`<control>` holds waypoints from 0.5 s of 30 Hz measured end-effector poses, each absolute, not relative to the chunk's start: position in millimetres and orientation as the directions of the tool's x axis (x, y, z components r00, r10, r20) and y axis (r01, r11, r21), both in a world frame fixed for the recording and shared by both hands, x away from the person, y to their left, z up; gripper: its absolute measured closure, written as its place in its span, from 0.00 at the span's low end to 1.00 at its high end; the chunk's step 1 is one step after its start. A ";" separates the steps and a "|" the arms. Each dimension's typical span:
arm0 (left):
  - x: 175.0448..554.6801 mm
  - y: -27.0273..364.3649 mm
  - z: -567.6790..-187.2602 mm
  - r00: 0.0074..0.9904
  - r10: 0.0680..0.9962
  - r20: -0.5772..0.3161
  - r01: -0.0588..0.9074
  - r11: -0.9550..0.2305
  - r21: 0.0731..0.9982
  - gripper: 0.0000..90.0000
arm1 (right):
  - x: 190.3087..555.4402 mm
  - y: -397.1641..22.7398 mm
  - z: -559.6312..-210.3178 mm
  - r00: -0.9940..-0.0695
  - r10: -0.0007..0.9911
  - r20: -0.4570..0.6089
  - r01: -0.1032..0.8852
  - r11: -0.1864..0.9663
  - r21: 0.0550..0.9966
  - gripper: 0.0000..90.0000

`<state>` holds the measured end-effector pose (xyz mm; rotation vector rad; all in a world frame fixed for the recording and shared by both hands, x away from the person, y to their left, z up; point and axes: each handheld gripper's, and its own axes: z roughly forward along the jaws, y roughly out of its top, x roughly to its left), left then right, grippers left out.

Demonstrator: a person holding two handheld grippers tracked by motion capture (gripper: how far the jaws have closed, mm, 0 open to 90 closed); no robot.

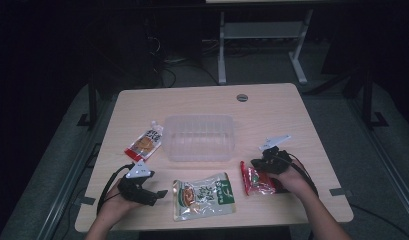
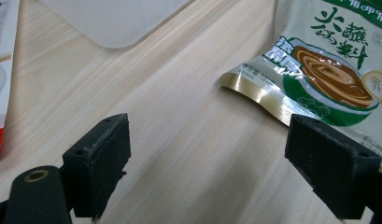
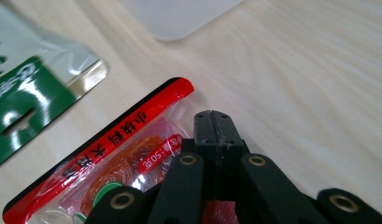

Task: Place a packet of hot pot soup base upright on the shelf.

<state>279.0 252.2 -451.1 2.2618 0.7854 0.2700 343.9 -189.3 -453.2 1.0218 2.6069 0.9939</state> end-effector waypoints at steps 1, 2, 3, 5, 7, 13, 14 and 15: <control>278.4 251.9 -450.8 0.794 0.607 -0.037 0.458 -0.556 0.693 0.15 | 343.9 -189.3 -453.2 -0.751 0.656 0.080 0.542 0.543 0.641 0.99; 277.8 251.5 -450.6 0.795 0.606 -0.037 0.456 -0.555 0.696 0.15 | 341.5 -188.8 -452.9 -0.757 0.649 0.075 0.536 0.552 0.639 0.99; 277.4 251.1 -450.1 0.796 0.604 -0.036 0.455 -0.558 0.694 0.15 | 336.1 -188.8 -452.7 -0.765 0.639 0.079 0.532 0.558 0.637 0.99; 276.5 250.0 -449.4 0.796 0.604 -0.037 0.451 -0.551 0.702 0.15 | 334.0 -189.2 -452.4 -0.768 0.635 0.077 0.529 0.562 0.636 0.99; 275.6 249.8 -447.3 0.799 0.600 -0.034 0.446 -0.554 0.703 0.15 | 330.3 -189.3 -450.5 -0.766 0.639 0.070 0.527 0.563 0.636 0.99; 271.0 250.1 -437.8 0.806 0.588 -0.061 0.440 -0.527 0.727 0.16 | 317.2 -203.8 -432.4 -0.746 0.661 0.083 0.530 0.512 0.676 0.91; 269.7 249.0 -435.8 0.808 0.585 -0.071 0.439 -0.517 0.735 0.17 | 314.1 -206.7 -431.0 -0.740 0.667 0.085 0.533 0.505 0.679 0.89; 269.7 249.0 -435.8 0.808 0.585 -0.071 0.439 -0.517 0.735 0.19 | 314.1 -206.7 -431.0 -0.740 0.667 0.085 0.533 0.505 0.679 0.89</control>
